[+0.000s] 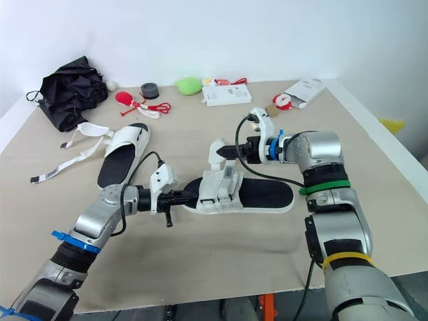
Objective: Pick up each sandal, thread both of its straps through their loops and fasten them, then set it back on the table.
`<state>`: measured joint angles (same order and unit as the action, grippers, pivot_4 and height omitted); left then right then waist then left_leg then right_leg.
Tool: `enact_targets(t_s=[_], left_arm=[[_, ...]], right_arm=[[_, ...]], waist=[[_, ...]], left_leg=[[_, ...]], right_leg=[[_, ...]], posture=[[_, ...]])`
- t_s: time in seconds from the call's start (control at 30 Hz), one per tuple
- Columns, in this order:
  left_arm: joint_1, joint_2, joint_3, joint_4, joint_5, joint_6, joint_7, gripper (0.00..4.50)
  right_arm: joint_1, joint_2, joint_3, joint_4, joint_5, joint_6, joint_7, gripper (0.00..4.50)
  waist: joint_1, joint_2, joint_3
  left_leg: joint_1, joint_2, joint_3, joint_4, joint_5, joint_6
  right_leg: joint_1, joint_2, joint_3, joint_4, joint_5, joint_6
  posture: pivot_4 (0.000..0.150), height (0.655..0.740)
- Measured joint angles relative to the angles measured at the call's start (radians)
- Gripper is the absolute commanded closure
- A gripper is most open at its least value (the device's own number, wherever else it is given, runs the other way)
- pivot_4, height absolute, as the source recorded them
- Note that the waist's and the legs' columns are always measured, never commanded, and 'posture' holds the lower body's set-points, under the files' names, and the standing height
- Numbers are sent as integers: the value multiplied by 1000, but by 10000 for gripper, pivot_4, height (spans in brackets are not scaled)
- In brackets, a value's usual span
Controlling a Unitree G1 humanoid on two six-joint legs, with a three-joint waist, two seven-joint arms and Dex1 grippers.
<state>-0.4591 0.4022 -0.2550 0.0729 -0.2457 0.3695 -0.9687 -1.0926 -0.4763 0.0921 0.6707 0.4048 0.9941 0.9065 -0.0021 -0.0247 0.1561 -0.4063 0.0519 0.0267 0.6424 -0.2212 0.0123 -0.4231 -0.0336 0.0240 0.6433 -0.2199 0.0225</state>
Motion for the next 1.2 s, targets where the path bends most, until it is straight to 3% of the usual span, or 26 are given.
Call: enact_targets(t_s=[0.27,0.47,1.2], left_arm=[[5,0,6,-8,0,2,2,45000],[18,2,19,-29,-3,10,4,45000],[45,62,48,-53,-63,20,-90,45000]], right_arm=[[-120,134,-30,276,-45,-163,6,4283],[-207,194,-159,490,-48,-308,-89,4283],[-228,240,-291,574,-94,-405,-148,4283]], waist=[[-1,0,0],[-7,0,0],[-33,1,1]], left_leg=[[0,0,0,0,0,0],[0,0,0,-1,0,0],[0,1,0,-8,-2,0]], right_leg=[[0,0,0,0,1,0],[0,0,0,0,1,0],[-3,1,0,2,-3,-8]], posture=[[1500,7400],[1500,7400],[1500,7400]])
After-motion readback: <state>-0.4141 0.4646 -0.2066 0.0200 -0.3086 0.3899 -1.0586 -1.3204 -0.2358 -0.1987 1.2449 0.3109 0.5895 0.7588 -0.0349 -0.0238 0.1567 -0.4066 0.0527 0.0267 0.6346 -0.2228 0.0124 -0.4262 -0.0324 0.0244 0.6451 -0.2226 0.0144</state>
